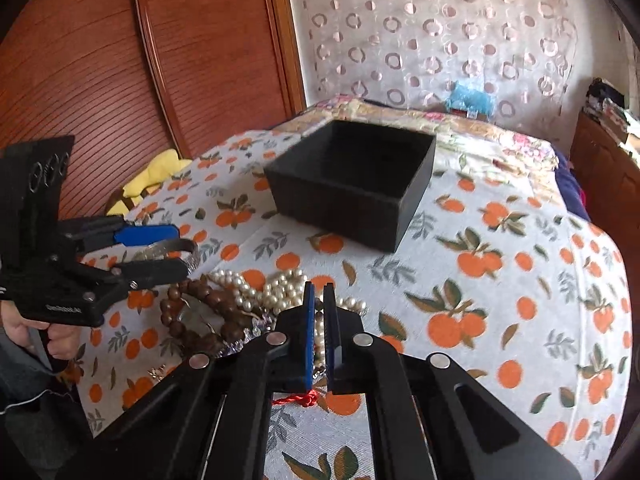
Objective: Organize jewelry
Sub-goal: 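Lift the silver bangle with the left tool while the right tool grasps and lifts the pearl necklace, then lower the bangle into the black box with the left tool while the right tool drops the pearls in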
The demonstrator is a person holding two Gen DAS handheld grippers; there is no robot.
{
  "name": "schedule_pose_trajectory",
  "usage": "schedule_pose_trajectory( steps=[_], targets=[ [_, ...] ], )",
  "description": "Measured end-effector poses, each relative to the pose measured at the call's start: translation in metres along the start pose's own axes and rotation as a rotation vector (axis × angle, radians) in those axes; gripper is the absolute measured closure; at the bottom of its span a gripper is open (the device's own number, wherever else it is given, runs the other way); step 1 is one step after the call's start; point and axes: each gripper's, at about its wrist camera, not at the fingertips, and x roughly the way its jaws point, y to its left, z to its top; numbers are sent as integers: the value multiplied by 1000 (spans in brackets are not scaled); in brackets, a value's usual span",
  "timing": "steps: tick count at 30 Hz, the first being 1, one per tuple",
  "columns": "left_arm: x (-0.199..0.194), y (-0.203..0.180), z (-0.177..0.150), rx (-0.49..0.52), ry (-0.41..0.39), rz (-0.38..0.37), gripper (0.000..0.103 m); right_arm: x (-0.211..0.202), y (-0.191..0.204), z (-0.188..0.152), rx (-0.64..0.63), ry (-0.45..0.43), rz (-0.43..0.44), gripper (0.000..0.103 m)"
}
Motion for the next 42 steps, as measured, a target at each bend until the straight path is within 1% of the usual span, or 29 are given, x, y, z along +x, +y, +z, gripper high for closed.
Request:
schedule_pose_trajectory(
  steps=[6,13,19,25,35,42],
  targets=[
    [-8,-3,8,11,-26,11,46,-24,-2,17,-18,-57,-20,98],
    [-11,-5,26,32,-56,18,46,-46,-5,43,-32,-120,-42,98],
    [-4,-7,44,61,-77,17,46,-59,-9,67,-47,-168,-47,98],
    [6,-5,64,63,-81,9,46,-69,-13,96,-68,-202,-57,98],
    [13,-3,100,85,-99,24,46,-97,-13,146,-119,-294,-47,98],
    [30,1,123,79,-94,41,46,-107,-21,181,-139,-341,-32,98]
  ],
)
